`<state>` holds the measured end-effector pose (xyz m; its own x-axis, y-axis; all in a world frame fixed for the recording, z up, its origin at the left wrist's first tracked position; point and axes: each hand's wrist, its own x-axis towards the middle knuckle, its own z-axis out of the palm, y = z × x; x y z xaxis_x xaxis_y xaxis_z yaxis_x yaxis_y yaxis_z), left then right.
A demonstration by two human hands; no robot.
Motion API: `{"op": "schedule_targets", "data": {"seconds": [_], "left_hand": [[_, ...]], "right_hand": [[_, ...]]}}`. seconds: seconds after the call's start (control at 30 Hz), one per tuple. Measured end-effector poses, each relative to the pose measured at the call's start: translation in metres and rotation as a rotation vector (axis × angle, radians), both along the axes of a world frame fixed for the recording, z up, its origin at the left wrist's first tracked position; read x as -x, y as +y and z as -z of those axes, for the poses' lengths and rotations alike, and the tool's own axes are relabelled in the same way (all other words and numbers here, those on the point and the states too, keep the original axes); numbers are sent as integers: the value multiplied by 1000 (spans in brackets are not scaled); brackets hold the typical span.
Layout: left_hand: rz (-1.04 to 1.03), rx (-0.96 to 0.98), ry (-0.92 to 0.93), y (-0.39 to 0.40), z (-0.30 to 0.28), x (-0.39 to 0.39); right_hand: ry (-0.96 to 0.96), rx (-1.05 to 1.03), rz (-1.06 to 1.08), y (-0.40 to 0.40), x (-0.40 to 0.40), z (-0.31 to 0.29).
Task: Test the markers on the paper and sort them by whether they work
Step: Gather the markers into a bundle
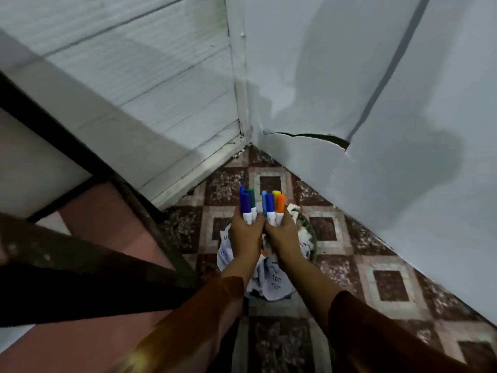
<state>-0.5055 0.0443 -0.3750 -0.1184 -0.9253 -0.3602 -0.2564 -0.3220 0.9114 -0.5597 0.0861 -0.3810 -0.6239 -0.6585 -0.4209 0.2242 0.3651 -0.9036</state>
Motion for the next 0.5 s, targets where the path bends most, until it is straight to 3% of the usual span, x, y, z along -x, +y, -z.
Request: {"op": "schedule_targets", "data": {"seconds": [0.3,0.5], "left_hand": [[114,-145,-211,0,81,-8],[64,-104,-268,-9,64,2]], "right_hand": [[37,-163,-42,4,3,80],[5,-208,-44,-6,14,73]]}}
